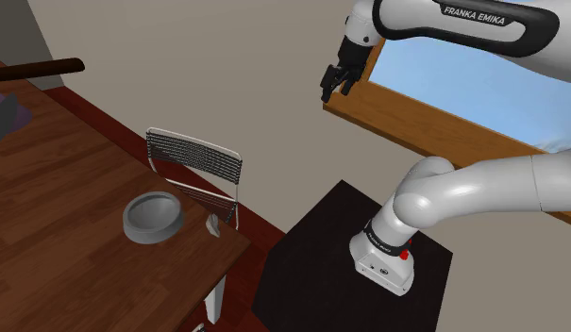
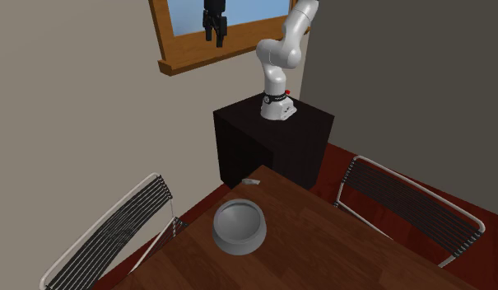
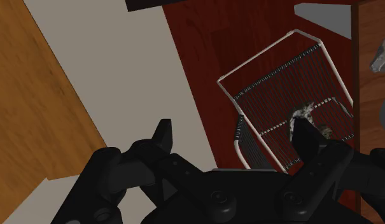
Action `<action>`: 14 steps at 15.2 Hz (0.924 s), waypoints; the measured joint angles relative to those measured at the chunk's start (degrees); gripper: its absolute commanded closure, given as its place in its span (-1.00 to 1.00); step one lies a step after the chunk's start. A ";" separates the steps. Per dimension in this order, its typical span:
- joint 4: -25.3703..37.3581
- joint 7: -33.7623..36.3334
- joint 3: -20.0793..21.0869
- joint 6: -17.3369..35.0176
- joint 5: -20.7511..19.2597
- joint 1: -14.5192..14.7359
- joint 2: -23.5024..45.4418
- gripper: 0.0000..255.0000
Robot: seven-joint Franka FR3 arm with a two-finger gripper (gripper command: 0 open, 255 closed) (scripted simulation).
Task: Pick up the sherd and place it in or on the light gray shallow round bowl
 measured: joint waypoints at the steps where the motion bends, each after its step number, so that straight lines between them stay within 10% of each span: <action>1: 0.00 0.00 0.00 0.00 0.00 0.00 0.00 -1.00; 14: -16.52 12.29 8.41 20.57 8.56 4.67 2.84 -1.00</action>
